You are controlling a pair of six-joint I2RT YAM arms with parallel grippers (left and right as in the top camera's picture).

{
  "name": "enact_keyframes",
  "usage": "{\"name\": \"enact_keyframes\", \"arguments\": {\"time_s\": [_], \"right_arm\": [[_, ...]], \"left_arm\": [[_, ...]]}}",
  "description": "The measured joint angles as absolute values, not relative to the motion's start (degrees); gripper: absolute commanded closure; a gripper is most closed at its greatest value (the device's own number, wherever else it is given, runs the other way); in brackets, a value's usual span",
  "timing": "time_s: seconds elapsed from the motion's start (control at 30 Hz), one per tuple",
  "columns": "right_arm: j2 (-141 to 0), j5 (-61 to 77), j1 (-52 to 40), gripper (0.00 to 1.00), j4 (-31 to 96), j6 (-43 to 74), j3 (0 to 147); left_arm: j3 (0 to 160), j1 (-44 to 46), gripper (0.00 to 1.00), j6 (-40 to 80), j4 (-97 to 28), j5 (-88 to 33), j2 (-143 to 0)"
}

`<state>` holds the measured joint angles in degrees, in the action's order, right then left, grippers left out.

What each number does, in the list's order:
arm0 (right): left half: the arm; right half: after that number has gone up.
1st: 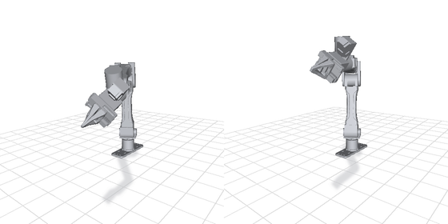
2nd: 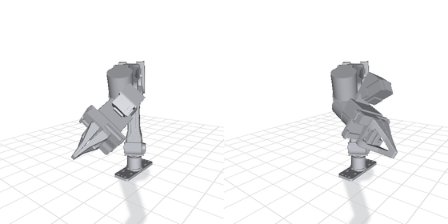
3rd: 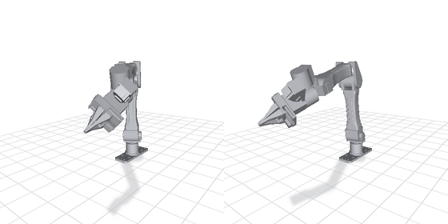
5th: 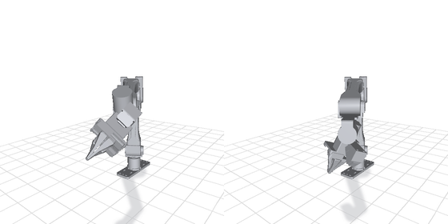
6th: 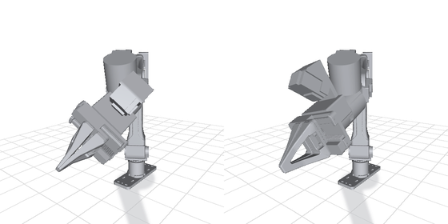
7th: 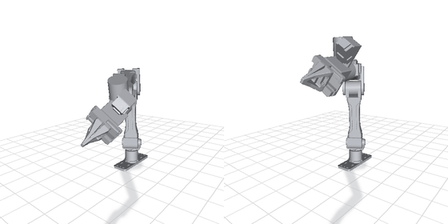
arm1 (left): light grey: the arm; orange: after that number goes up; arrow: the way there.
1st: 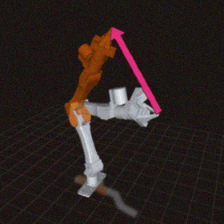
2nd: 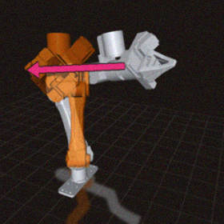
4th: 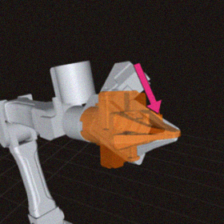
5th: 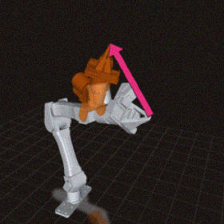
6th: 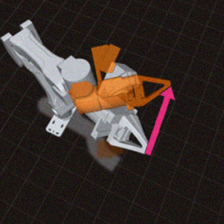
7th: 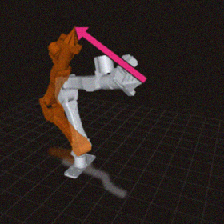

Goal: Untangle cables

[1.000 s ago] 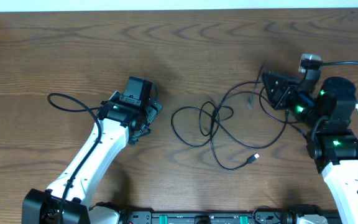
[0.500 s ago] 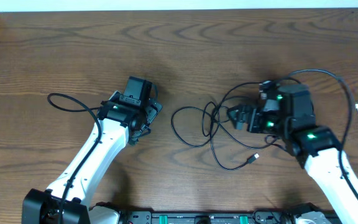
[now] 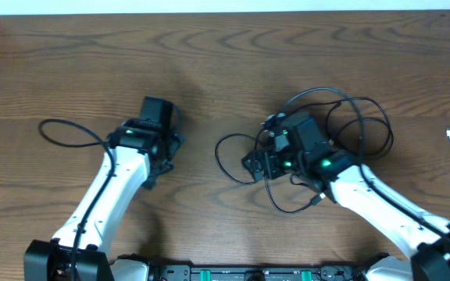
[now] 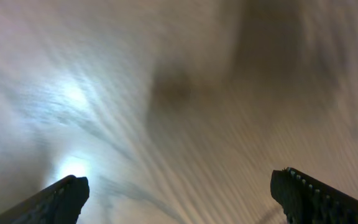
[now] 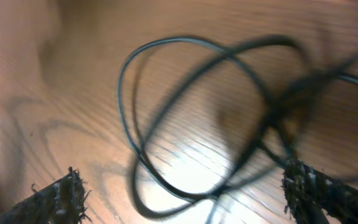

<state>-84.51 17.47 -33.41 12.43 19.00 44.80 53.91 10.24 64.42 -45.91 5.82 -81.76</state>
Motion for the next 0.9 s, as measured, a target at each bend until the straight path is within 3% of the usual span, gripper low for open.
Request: {"name": "enact_keyframes", "arguments": {"time_s": [0.03,0.13,0.17,0.5,0.7,0.9], "right_arm": [[-84.9,18.13,-34.13,0.33,10.68,18.83,44.77],[-85.03,22.2,-34.76,0.89,2.61,18.76,44.58],[-85.03,24.1,-34.72,0.99,-0.91,18.83,44.53],[-84.66,43.81,-30.09,0.99,-33.54,29.04,44.58],[-84.33,50.65,-28.6,0.99,-35.79,33.58,44.6],[-84.33,54.35,-26.33,0.99,-36.18,36.49,44.6]], "left_arm": [[53.91,9.28,0.02,64.42,-46.59,5.91,-81.76],[53.91,7.81,0.02,64.42,-48.1,5.98,-81.76],[53.91,7.64,0.02,64.42,-48.82,5.96,-81.76],[53.91,7.6,0.02,58.65,-49.3,-1.58,-81.76],[53.91,7.55,0.02,38.96,-39.97,-21.85,-81.76],[53.91,7.55,0.02,31.07,-34.76,-33.74,-81.76]]}}
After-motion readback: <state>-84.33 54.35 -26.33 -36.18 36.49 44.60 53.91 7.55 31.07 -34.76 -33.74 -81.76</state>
